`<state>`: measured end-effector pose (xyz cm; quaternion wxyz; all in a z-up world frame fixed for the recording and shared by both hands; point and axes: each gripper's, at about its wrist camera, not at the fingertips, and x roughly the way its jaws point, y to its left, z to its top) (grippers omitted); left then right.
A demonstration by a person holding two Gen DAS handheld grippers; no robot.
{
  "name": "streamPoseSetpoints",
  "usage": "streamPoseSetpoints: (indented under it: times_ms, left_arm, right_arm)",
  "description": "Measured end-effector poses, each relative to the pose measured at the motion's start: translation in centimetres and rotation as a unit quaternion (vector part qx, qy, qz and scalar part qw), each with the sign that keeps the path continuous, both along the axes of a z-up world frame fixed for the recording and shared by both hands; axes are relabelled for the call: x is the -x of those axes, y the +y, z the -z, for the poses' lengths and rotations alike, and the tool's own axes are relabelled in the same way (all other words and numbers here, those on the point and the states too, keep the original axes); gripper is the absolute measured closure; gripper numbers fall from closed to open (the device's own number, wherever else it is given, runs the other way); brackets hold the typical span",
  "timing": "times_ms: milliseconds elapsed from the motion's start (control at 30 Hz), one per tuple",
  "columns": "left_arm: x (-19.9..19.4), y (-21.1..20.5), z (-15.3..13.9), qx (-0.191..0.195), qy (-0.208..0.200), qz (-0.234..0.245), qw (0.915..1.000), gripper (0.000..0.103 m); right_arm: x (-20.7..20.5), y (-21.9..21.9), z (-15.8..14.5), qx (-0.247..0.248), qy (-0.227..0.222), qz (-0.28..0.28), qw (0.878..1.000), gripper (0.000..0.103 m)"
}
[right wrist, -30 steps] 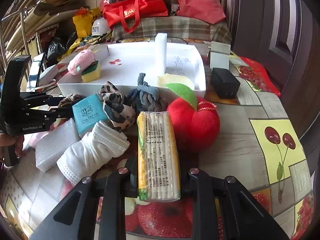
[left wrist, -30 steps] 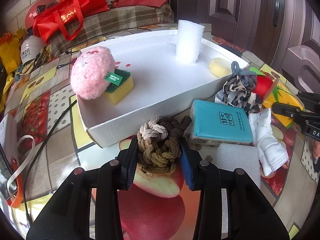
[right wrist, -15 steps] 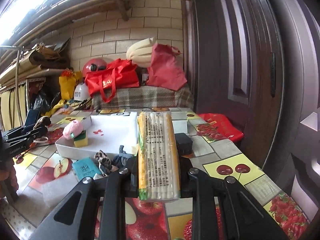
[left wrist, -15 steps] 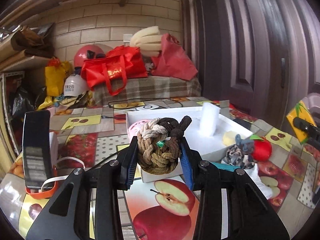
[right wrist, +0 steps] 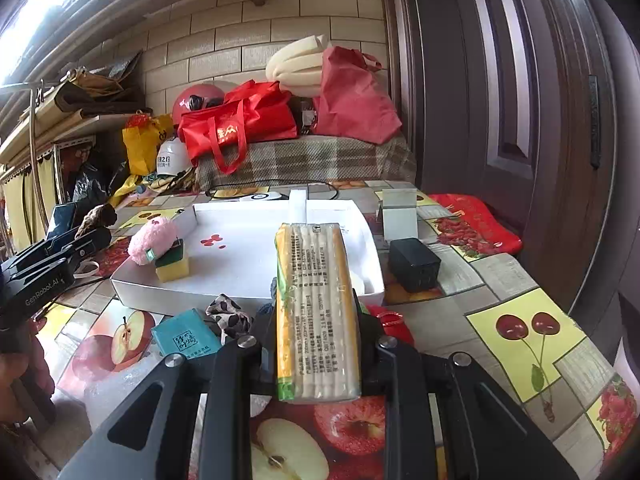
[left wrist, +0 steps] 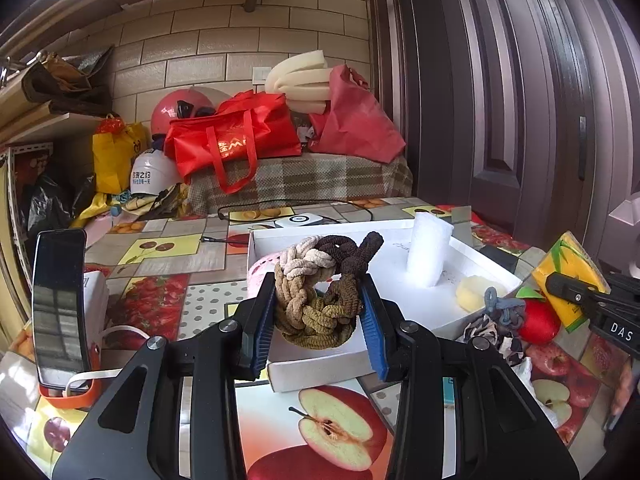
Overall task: Organize soft objects
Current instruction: 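Carry the rope knot into the box with left tool while right tool places carton inside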
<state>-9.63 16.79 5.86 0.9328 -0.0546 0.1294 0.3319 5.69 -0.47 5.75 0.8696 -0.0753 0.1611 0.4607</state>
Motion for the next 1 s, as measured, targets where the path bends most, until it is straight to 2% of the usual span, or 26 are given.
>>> streamPoseSetpoints:
  times_ms: [200, 1000]
  left_arm:
    - [-1.2, 1.3, 0.1, 0.013, 0.000, -0.011, 0.9999, 0.065]
    - [-2.4, 2.5, 0.3, 0.024, 0.002, -0.030, 0.9993, 0.063]
  right_arm:
    - [0.5, 1.8, -0.1, 0.001, -0.024, -0.007, 1.000, 0.079]
    - [-0.8, 4.7, -0.5, -0.011, -0.012, -0.008, 1.000, 0.078]
